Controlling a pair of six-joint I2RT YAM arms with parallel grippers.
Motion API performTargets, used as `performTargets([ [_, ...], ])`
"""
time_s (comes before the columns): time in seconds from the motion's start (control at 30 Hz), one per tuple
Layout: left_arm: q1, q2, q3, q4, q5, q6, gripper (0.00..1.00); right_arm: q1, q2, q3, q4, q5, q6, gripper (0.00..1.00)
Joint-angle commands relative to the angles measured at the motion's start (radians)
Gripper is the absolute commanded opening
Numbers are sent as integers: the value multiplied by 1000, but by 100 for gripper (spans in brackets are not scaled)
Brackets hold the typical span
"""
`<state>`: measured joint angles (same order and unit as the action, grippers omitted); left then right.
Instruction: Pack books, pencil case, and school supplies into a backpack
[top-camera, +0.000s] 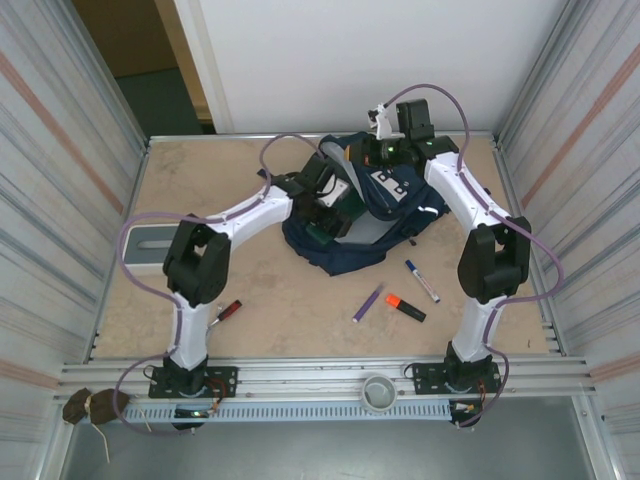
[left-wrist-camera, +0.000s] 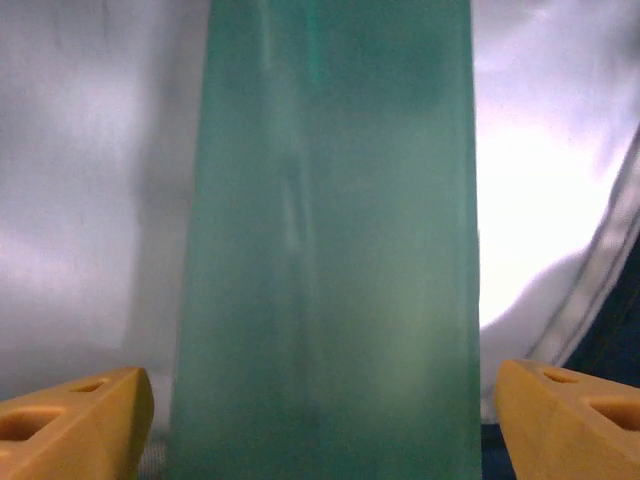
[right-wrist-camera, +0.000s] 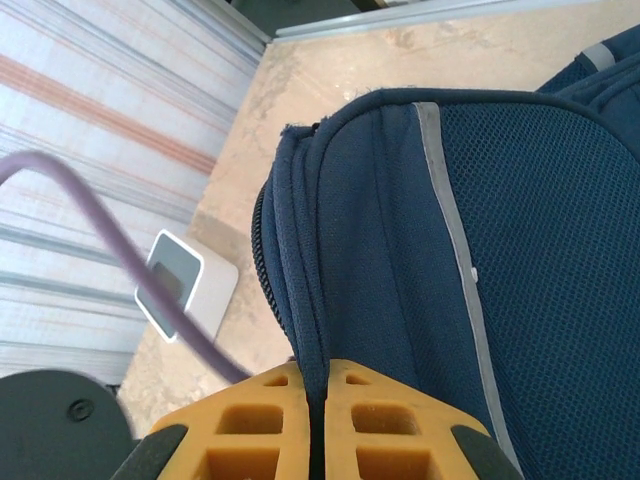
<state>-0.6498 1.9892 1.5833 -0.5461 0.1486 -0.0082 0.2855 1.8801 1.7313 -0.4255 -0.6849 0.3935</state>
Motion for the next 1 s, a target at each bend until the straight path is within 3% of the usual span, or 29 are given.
performTargets([
  [0.0,-7,-205,-168,120,-11,-28,94,-10,-28,-29,83,-56,26,0],
  [0.2,-13,-354,-419,213,-26,-73,94,-15,-34,-76,106,-48,19,0],
  [0.5,-20,-194,-305,194,-86,8,93,-13,-25,-85,118,-59,34,0],
  [0.8,-20,-90,-194,221,-38,6,65,-11,-35,-77,75,-77,4,0],
  [0.97,-20,-53,-157,261,-1,13,60,-7,-40,-80,88,-94,17,0],
])
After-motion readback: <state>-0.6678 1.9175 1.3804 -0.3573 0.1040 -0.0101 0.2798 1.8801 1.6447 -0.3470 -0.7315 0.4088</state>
